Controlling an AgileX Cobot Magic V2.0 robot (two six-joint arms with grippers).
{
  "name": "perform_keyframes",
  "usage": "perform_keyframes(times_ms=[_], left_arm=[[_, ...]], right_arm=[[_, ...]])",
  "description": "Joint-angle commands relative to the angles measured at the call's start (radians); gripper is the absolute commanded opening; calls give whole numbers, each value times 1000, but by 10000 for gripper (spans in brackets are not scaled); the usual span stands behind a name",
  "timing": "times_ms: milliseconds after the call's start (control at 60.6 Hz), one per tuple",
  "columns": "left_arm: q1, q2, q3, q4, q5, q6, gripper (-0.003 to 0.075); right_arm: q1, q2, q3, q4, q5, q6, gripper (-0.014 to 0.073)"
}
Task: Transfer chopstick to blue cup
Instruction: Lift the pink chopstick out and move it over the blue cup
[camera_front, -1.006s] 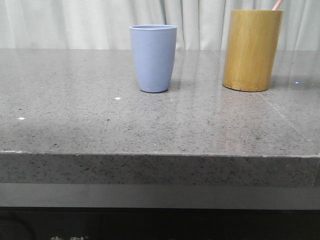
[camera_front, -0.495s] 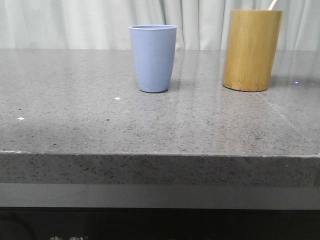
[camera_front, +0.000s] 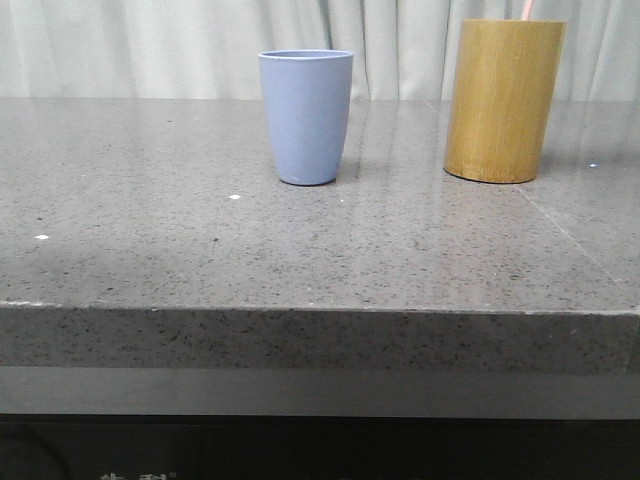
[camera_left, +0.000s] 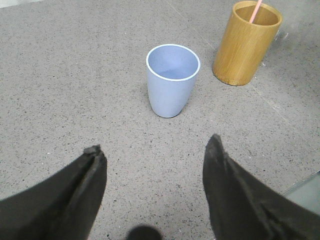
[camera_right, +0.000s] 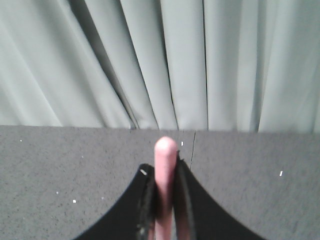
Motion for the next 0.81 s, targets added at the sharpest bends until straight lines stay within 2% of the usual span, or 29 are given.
perform_keyframes(times_ms=[0, 181, 478, 610, 791], left_arm=[[-6, -7, -26, -12, -79, -3, 429], [-6, -7, -26, -12, -85, -3, 429], [-6, -7, -26, -12, -85, -3, 429], [-6, -7, -26, -12, -85, -3, 429], [-6, -7, -26, -12, -85, -3, 429]], right_arm=[[10, -51, -138, -32, 40, -9, -69], [95, -51, -298, -26, 134, -9, -69], [341, -6, -322, -26, 39, -9, -69], [387, 60, -322, -36, 35, -10, -69], [394, 166, -322, -38, 41, -16, -69]])
